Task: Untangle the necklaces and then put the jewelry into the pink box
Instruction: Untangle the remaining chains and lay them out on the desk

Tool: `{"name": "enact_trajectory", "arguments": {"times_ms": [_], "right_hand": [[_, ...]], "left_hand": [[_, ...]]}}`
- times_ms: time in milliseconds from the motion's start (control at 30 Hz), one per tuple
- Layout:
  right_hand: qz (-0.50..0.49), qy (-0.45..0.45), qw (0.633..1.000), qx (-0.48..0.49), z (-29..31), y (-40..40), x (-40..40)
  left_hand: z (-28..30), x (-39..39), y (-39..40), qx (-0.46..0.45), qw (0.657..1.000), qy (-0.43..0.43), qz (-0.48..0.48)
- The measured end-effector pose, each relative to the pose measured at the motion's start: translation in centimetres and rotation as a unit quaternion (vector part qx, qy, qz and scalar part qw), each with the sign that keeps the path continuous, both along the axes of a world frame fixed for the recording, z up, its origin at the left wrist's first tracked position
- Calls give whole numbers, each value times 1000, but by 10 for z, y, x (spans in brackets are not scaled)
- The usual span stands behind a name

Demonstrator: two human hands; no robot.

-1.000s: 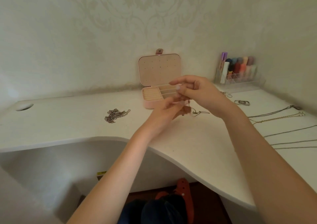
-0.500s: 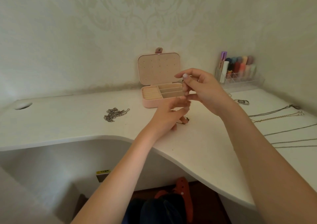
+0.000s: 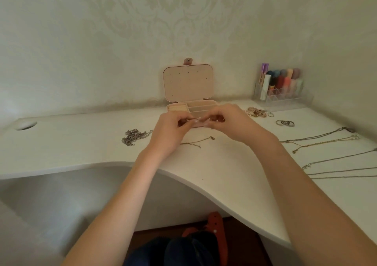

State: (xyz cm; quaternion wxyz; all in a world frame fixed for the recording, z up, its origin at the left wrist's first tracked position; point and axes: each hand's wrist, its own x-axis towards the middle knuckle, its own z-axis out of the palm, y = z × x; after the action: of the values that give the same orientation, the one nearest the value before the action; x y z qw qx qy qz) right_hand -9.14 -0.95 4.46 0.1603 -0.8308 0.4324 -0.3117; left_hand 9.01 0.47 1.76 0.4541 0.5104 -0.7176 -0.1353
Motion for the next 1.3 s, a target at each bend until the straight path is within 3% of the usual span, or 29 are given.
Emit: {"name": "enact_trajectory", "arguments": {"times_ms": [233, 367, 600, 967, 1233, 1300], "right_hand": [[-95, 26, 994, -50, -10, -15, -24], [-162, 37, 983, -82, -25, -27, -36], [-247, -15, 967, -67, -37, -32, -54], [-300, -20, 953, -20, -42, -32, -60], [-350, 33, 936, -10, -37, -26, -61], [-347, -2, 938, -2, -34, -27, -62]], "left_hand": [[13, 26, -3, 28, 993, -113, -11], [14, 33, -7, 36, 990, -135, -3], [-6, 28, -4, 62, 982, -176, -23], [-14, 28, -1, 6, 990, -131, 59], [-17, 28, -1, 13, 986, -153, 68], [-18, 28, -1, 6, 982, -171, 77]]}}
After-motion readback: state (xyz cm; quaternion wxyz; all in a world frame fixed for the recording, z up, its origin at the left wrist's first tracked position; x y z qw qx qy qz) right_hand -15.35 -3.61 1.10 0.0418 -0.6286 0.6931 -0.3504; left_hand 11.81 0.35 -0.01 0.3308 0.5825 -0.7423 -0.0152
